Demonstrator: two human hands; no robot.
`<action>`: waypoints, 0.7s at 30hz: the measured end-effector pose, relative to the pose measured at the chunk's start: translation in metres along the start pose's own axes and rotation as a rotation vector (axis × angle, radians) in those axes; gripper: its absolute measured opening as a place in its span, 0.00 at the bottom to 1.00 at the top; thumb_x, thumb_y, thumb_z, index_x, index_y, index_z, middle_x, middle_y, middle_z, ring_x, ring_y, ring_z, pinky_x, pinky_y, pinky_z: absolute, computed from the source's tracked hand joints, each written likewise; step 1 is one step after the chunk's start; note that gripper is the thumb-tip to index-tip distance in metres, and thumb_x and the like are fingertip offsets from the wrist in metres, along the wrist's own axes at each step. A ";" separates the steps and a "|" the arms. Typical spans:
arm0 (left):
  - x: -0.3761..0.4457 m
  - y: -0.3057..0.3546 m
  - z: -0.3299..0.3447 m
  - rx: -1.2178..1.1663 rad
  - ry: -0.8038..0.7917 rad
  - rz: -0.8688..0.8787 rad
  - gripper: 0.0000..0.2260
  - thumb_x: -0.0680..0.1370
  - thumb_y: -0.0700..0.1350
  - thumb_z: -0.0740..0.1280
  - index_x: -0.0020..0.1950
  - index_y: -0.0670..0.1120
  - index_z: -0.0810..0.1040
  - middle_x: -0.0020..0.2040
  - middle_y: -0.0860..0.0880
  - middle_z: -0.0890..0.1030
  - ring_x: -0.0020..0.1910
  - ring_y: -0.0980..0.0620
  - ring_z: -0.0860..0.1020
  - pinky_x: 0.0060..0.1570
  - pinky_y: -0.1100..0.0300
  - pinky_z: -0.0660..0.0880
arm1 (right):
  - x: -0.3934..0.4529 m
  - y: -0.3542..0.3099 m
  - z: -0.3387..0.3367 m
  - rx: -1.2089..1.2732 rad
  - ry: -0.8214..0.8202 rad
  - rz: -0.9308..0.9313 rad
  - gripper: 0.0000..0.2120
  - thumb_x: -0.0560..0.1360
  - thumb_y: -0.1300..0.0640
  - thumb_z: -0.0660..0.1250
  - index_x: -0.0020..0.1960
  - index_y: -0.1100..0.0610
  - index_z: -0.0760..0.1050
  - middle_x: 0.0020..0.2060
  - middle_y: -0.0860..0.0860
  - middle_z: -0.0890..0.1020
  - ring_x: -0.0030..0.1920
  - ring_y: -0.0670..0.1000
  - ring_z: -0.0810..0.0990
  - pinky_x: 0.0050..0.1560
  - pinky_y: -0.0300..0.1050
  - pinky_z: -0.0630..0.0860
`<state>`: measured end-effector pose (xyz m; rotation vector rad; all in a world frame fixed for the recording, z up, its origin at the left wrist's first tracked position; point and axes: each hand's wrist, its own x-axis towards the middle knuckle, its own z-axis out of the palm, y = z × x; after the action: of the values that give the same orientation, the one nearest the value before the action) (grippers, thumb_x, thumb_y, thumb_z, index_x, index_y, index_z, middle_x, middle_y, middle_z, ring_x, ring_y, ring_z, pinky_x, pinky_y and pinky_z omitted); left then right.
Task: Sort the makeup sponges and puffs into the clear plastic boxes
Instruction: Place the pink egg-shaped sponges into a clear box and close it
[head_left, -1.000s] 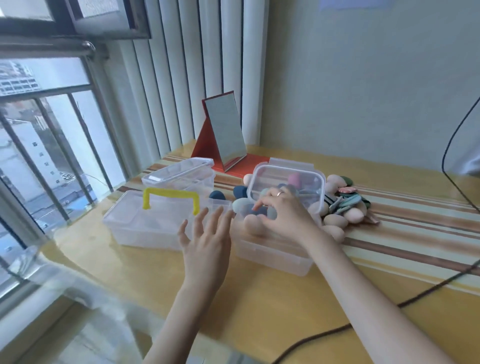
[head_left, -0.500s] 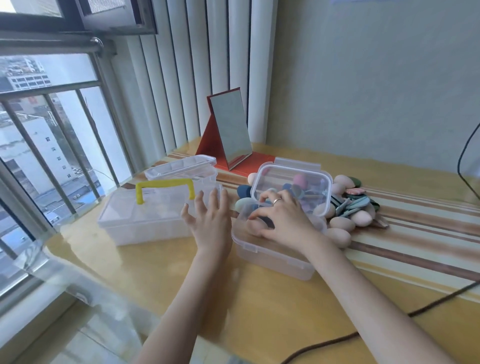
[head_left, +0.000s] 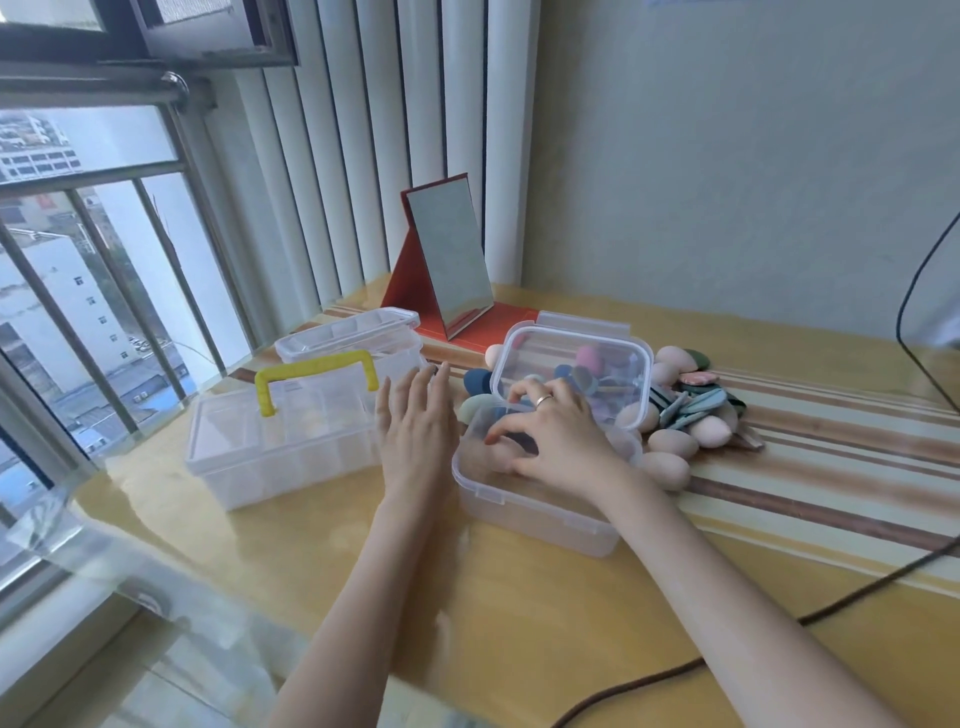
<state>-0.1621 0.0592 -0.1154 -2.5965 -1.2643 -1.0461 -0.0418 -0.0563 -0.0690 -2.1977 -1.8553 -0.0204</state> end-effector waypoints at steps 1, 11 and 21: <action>-0.002 -0.003 -0.002 -0.070 0.035 0.057 0.21 0.76 0.48 0.53 0.65 0.44 0.75 0.63 0.46 0.78 0.66 0.45 0.72 0.72 0.47 0.50 | 0.000 0.000 0.000 0.009 0.000 -0.005 0.13 0.74 0.50 0.69 0.58 0.42 0.77 0.67 0.45 0.63 0.66 0.52 0.57 0.66 0.50 0.56; -0.019 0.012 -0.053 -0.813 -0.139 0.060 0.14 0.75 0.55 0.64 0.42 0.47 0.85 0.38 0.55 0.84 0.40 0.59 0.81 0.43 0.67 0.74 | 0.001 0.004 0.001 0.127 0.102 -0.057 0.10 0.72 0.48 0.69 0.53 0.47 0.75 0.65 0.44 0.70 0.63 0.49 0.62 0.64 0.49 0.64; -0.050 0.009 -0.037 -0.405 -0.148 0.206 0.22 0.79 0.52 0.53 0.31 0.44 0.75 0.31 0.50 0.74 0.40 0.55 0.72 0.43 0.57 0.68 | -0.004 0.012 -0.009 0.379 -0.124 0.009 0.11 0.72 0.49 0.72 0.51 0.43 0.72 0.48 0.43 0.77 0.47 0.46 0.76 0.48 0.42 0.75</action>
<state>-0.1976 0.0071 -0.1148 -3.0722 -0.8505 -1.1934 -0.0295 -0.0637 -0.0630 -1.9799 -1.7376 0.4411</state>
